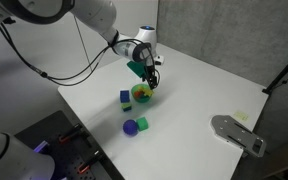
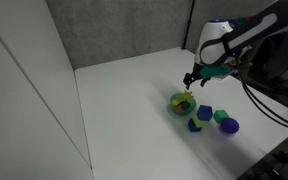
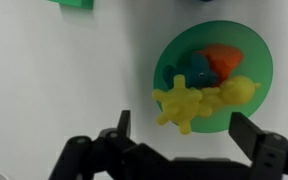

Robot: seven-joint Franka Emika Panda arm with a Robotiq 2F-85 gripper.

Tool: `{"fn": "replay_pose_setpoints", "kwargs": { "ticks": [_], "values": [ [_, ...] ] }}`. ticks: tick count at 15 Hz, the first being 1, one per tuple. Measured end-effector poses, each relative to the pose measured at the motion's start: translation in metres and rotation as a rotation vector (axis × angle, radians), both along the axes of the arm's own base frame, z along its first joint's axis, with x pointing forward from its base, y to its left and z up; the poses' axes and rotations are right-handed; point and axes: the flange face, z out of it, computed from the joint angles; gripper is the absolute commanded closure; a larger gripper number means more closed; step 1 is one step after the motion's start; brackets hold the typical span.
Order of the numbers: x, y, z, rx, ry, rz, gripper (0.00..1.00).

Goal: Remove the yellow object from the green bowl and put it on the green cube on the table

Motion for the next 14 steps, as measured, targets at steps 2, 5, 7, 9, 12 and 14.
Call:
{"fn": "replay_pose_setpoints", "kwargs": {
  "ticks": [2,5,7,9,12,14],
  "values": [
    [0.005,0.003,-0.015,-0.002,0.004,0.006,0.00],
    [0.010,0.010,-0.034,-0.006,0.011,0.017,0.00],
    [0.013,0.014,-0.045,-0.009,0.013,0.024,0.00],
    [0.017,0.017,-0.053,-0.015,0.009,0.031,0.25],
    [0.020,0.018,-0.063,-0.037,0.004,0.047,0.44],
    [0.022,0.020,-0.067,-0.047,0.003,0.054,0.59]
  ]
}}
